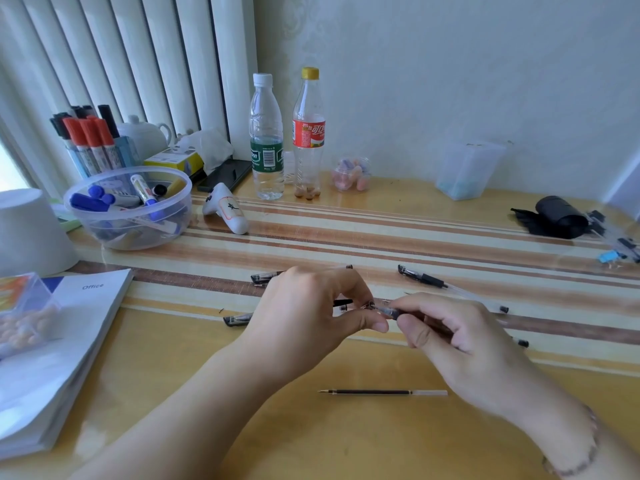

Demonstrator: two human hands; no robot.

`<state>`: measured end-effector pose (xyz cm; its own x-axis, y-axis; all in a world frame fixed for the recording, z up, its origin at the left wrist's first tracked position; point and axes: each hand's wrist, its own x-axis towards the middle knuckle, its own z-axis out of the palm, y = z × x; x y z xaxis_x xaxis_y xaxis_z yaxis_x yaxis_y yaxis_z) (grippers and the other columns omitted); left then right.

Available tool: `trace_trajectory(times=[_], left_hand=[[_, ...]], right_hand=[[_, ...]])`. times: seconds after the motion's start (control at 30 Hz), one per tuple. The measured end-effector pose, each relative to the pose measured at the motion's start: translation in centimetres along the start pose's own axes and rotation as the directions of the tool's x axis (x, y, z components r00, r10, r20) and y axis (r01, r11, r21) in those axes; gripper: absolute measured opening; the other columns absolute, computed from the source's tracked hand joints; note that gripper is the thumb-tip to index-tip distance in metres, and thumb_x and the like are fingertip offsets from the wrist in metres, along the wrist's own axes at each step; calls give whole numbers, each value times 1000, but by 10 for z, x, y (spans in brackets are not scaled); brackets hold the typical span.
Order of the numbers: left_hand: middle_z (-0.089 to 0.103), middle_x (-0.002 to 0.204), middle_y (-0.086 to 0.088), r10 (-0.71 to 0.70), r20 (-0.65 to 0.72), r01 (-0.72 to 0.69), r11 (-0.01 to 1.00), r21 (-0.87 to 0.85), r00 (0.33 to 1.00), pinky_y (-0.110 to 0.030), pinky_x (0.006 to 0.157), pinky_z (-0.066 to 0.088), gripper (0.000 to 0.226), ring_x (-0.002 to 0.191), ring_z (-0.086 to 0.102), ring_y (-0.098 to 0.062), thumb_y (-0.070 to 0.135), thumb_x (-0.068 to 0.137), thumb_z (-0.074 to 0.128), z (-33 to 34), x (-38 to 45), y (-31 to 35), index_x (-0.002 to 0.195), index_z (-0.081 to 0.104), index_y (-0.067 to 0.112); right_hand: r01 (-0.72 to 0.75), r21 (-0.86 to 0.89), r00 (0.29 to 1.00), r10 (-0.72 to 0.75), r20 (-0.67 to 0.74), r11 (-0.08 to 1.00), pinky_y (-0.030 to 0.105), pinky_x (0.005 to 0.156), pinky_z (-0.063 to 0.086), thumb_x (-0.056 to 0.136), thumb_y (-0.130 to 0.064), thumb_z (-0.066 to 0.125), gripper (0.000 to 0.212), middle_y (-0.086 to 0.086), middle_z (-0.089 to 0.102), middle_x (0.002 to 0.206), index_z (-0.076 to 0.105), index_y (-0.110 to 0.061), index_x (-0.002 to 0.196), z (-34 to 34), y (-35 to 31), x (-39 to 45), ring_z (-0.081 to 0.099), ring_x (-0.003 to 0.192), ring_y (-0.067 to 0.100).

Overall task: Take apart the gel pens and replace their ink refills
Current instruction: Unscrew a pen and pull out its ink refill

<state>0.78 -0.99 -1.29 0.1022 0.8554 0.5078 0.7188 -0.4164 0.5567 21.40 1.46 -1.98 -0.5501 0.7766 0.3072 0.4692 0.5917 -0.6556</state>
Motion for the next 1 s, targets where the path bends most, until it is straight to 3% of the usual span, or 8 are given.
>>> trace_trajectory(times=[0.23, 0.4, 0.57, 0.67, 0.73, 0.8, 0.87, 1.0], left_hand=[[52, 57, 19, 94, 30, -97, 986, 139, 995, -22, 47, 35, 35, 47, 41, -7, 64, 69, 66, 0, 0, -3, 74, 64, 29], [31, 49, 27, 110, 29, -113, 975, 192, 994, -17, 47, 24, 31, 44, 30, 10, 60, 68, 69, 4, -2, -2, 72, 62, 30], [41, 51, 17, 81, -7, -79, 987, 138, 997, -19, 47, 24, 33, 43, 31, 3, 59, 66, 70, 5, -1, -5, 70, 62, 27], [48, 49, 11, 69, 2, -69, 989, 129, 998, -21, 46, 26, 33, 44, 34, -10, 59, 65, 70, 4, -1, -5, 71, 63, 27], [43, 43, 12, 37, -12, -36, 993, 111, 999, -20, 45, 25, 33, 44, 35, -11, 59, 64, 70, 3, 0, -6, 71, 63, 27], [50, 48, 12, 16, -6, -15, 995, 98, 1000, -27, 45, 34, 34, 44, 35, -9, 60, 64, 68, 2, 1, -7, 71, 65, 26], [64, 61, 8, 4, 11, -5, 997, 78, 1000, -32, 47, 41, 39, 47, 38, -10, 64, 64, 63, 1, 1, -9, 73, 65, 26], [69, 68, 5, 6, 15, -7, 997, 74, 1000, -37, 49, 45, 41, 49, 42, -13, 65, 65, 59, 1, 1, -11, 75, 65, 26]], right_hand=[[-17, -199, 1000, 12, -26, 980, 31, 68, 54, 87, -58, 43, 33, -30, 68, 94, 64, -43, 105, -1, -1, 0, 65, 87, -1], [3, -187, 1000, -3, -2, 982, 27, 71, 53, 85, -47, 59, 25, -25, 65, 92, 62, -40, 109, 1, -3, -3, 63, 88, 5], [-31, -145, 997, 21, -68, 989, 18, 57, 46, 83, -16, 71, 22, -14, 65, 81, 59, -35, 85, 3, -4, -2, 62, 68, 12], [-30, -240, 998, 17, -55, 970, 16, 46, 36, 90, -41, 51, 16, -25, 63, 70, 59, -43, 76, -1, -6, -2, 52, 51, 8], [-32, -180, 999, 27, -31, 983, 21, 47, 41, 86, -54, 46, 16, -18, 64, 77, 59, -44, 84, -3, -8, -2, 55, 51, 11], [-62, -73, 998, 60, -29, 995, 32, 56, 50, 81, -50, 61, 14, -13, 63, 85, 57, -42, 91, -3, -5, -2, 61, 60, 17], [-81, -66, 995, 77, -60, 995, 27, 56, 46, 80, -35, 70, 14, -11, 64, 78, 57, -36, 83, -2, -3, -2, 58, 58, 15], [-69, -95, 997, 66, -32, 993, 28, 49, 44, 87, -53, 48, 19, -12, 66, 71, 60, -41, 78, -3, -6, -2, 56, 52, 10]])
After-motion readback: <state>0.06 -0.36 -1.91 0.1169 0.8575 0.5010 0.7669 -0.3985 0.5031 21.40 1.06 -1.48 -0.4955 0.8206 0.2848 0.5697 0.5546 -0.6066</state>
